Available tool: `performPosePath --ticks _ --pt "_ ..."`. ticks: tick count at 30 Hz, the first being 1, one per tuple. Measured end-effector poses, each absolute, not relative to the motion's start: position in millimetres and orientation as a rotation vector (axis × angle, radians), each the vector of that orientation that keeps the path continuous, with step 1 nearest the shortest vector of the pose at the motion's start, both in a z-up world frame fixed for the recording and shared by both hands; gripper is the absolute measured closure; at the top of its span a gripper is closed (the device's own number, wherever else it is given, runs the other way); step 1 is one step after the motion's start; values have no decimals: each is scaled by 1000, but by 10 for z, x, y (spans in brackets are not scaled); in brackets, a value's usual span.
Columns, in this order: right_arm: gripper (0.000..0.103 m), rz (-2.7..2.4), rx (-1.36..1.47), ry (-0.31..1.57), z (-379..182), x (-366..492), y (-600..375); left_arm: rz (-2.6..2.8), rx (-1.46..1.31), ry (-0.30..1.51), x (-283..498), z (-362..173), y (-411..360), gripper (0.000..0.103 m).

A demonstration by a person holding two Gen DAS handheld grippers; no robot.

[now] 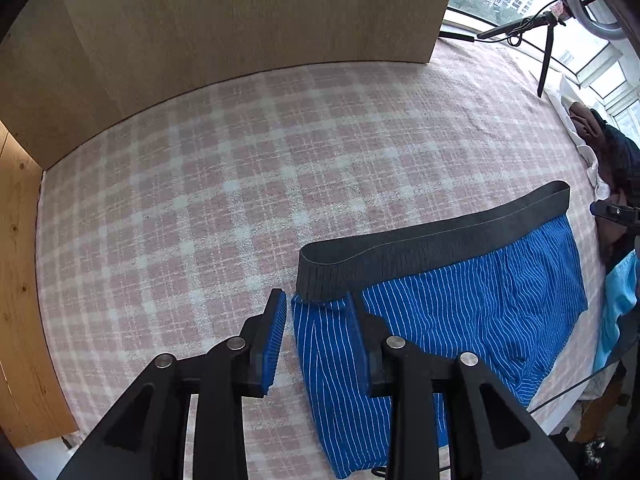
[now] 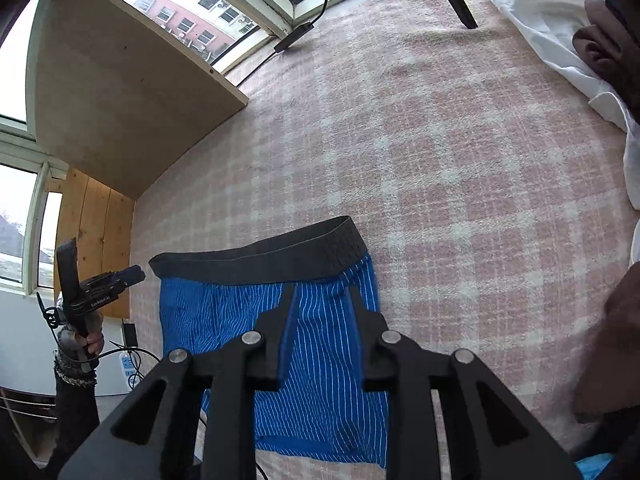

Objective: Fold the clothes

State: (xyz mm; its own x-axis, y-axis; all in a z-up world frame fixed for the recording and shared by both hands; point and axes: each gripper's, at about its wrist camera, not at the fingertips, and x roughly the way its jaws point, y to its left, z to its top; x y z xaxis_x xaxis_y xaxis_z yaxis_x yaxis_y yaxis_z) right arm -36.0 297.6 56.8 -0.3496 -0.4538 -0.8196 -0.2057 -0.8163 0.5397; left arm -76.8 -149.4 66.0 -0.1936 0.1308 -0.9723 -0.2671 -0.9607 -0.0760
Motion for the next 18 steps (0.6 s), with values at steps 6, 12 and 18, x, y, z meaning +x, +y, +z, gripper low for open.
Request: performPosePath --ticks 6,12,18 --pt "73 -2401 1595 -681 469 -439 2969 2343 -1675 236 -715 606 -1728 63" --pt "73 -2379 1651 -566 245 -647 2791 2326 -1623 399 -808 402 -1500 62" --pt "74 -2376 1645 -509 194 -700 2687 2257 -1580 294 -859 362 -1443 99"
